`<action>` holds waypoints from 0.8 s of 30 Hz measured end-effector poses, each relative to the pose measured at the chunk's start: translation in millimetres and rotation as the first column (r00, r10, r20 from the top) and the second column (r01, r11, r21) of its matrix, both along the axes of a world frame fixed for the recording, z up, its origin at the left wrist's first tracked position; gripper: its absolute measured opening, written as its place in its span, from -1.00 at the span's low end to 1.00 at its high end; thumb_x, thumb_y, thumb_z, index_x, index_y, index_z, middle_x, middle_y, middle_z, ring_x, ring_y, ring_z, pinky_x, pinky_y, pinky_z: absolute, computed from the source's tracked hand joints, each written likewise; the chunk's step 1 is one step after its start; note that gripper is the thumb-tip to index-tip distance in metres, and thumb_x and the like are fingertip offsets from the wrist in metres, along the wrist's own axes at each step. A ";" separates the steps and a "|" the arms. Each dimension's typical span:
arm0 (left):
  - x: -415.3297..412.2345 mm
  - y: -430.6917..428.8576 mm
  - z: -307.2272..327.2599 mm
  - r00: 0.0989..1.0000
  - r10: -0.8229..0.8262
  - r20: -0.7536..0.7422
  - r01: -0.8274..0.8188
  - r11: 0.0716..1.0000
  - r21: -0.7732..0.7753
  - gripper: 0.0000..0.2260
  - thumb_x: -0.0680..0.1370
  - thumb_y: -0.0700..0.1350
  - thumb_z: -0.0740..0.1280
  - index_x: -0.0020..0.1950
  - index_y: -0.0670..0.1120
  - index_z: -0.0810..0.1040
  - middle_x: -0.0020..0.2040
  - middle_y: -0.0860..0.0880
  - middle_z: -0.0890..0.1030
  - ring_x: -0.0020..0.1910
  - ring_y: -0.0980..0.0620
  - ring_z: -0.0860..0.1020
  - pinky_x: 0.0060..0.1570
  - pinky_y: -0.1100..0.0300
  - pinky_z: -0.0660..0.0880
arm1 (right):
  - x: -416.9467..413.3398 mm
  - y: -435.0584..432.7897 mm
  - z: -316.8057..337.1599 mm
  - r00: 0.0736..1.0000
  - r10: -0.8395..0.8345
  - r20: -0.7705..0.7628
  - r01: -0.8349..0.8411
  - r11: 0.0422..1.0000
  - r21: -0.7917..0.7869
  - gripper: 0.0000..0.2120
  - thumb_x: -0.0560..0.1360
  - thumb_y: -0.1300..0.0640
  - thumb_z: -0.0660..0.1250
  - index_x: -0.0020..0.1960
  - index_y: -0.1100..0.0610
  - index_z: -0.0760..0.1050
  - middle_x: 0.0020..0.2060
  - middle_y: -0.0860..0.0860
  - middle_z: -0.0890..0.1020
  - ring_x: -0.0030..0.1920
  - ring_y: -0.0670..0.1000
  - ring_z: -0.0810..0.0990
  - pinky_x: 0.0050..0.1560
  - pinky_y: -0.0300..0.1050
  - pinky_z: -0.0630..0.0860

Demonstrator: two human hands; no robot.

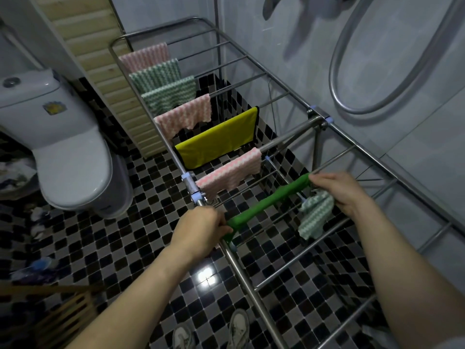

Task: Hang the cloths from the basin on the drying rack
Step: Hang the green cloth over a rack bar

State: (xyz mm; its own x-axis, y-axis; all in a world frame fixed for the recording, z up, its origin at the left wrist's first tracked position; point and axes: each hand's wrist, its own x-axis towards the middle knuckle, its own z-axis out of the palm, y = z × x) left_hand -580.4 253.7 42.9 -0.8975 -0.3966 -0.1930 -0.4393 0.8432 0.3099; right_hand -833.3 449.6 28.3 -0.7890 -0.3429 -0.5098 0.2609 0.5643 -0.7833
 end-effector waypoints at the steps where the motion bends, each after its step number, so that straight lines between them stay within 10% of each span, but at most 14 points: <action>1: 0.2 -0.2 0.0 1.000 0.003 -0.003 -0.003 1.000 0.020 -0.85 0.52 0.10 0.37 -0.06 0.05 0.64 -0.17 0.08 0.63 -0.22 0.13 0.57 -0.19 0.18 0.55 | 0.1 -0.5 -1.1 1.000 0.009 -0.022 -0.008 1.000 0.017 -0.88 0.43 0.11 0.47 -0.05 0.10 0.64 -0.06 0.10 0.66 0.02 0.13 0.61 0.16 0.05 0.50; 7: 1.3 0.4 -1.0 0.999 0.010 -0.030 -0.009 1.000 0.017 -0.85 0.54 0.06 0.35 -0.01 0.05 0.65 -0.10 0.08 0.63 -0.16 0.12 0.58 -0.12 0.16 0.56 | -9.1 -2.7 -9.8 0.939 -0.196 -0.283 0.222 0.973 0.061 -0.83 0.47 0.17 0.41 -0.28 0.00 0.55 -0.16 0.06 0.64 -0.03 0.12 0.62 0.02 -0.06 0.51; 13: 5.1 3.6 -2.0 1.000 0.006 -0.021 -0.007 1.000 -0.023 -0.78 0.54 0.13 0.32 0.06 0.04 0.61 -0.06 0.08 0.63 -0.13 0.11 0.59 -0.15 0.16 0.59 | -5.7 -2.0 -4.2 0.955 -0.124 -0.271 0.150 0.986 0.076 -0.84 0.50 0.08 0.40 0.02 0.14 0.61 -0.10 0.06 0.61 -0.03 0.04 0.55 -0.01 -0.13 0.41; 24: 1.8 2.8 3.6 1.000 0.006 -0.016 -0.007 0.998 -0.062 -0.83 0.59 -0.02 0.25 -0.02 0.01 0.64 -0.13 0.04 0.65 -0.21 0.05 0.59 -0.24 0.18 0.52 | 0.0 -12.1 6.5 0.963 -0.011 -0.268 0.041 0.993 0.109 -0.81 0.48 0.10 0.44 -0.29 0.03 0.52 -0.26 -0.02 0.59 -0.06 0.07 0.59 0.08 -0.03 0.51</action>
State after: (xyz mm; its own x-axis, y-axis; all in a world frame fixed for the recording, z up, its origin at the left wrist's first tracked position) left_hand -578.6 256.6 46.5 -0.8977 -0.4131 -0.1533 -0.4401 0.8583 0.2640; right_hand -833.2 437.4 34.8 -0.9093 -0.2731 -0.3140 0.0672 0.6484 -0.7584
